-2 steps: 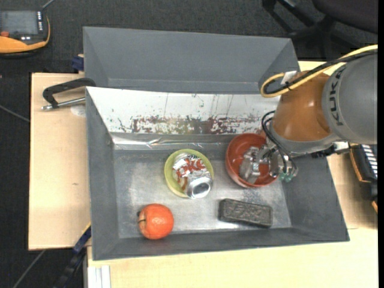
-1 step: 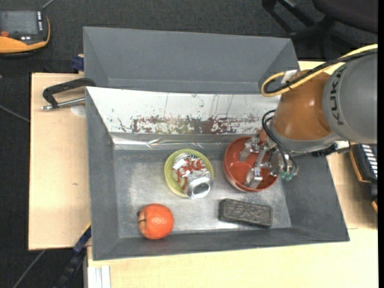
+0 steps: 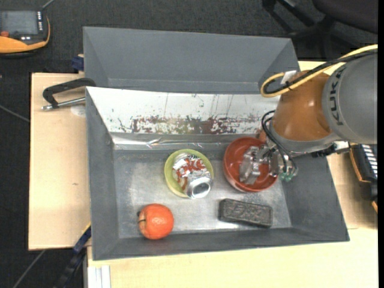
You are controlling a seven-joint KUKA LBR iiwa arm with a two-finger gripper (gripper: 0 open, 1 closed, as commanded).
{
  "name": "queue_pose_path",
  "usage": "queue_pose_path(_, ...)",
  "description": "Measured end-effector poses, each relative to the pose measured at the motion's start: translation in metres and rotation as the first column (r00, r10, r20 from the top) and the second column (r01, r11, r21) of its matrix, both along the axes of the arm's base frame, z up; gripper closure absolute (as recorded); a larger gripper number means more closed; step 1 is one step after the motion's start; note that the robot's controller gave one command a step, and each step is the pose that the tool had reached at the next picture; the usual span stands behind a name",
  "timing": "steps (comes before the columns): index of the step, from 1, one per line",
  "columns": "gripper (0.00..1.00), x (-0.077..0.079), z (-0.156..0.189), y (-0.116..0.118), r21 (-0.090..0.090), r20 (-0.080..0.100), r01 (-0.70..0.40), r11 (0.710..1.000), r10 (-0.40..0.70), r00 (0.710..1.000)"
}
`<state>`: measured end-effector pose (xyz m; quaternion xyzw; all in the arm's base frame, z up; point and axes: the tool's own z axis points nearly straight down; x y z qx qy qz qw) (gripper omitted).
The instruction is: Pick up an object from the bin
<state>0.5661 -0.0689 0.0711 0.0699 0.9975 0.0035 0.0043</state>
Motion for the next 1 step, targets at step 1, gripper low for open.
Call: queue_pose_path(1, 0.0, 0.0007, 0.0013, -0.0002, -0.001, 0.002, 0.0, 1.0, 0.0, 1.0)
